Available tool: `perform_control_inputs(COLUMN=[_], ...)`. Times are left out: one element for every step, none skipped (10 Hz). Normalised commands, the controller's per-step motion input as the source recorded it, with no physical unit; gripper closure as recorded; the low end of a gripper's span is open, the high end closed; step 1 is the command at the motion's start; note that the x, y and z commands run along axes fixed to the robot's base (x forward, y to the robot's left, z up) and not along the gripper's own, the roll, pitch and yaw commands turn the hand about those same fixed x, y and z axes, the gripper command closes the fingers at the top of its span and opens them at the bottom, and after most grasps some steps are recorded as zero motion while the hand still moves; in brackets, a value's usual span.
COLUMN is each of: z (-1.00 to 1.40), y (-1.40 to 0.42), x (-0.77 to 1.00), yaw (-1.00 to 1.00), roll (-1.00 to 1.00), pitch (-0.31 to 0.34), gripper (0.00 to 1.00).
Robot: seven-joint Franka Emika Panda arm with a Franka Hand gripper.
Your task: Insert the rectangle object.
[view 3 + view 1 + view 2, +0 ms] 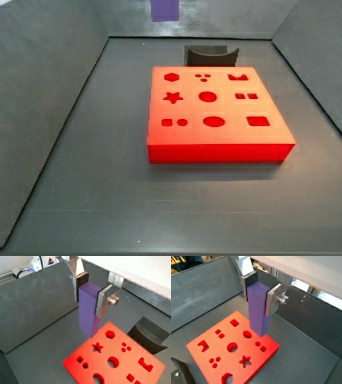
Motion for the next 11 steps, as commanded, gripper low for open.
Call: perform_control_inputs(z=[-0.43,-0.65,-0.81,-0.88,-0.87,-0.93,-0.91,-0.95,-0.62,-0.36,-0.25], y=[-0.17,-0.16,-0.08,-0.09,-0.03,-0.03,0.00,-0.03,-0.14,-0.18,-0.21], x=[0.64,0.67,0.56,0.47,0.47,0.55,0.59,0.57,0.78,0.96,1.00], yaw=[0.01,0.02,0.03,0.00,0.00,0.00,0.00,0.00,0.00,0.00,0.00], roll=[0.07,0.12,0.17,0.17,0.18,0.12,0.13,0.15,0.03,0.00,0.00], pitch=[-0.013,-0.074,-0.076,-0.020,0.000,-0.023,0.000,0.000,0.000,0.000,-0.016], gripper=[1.00,1.00,1.00,1.00,1.00,1.00,1.00,1.00,1.00,1.00,1.00])
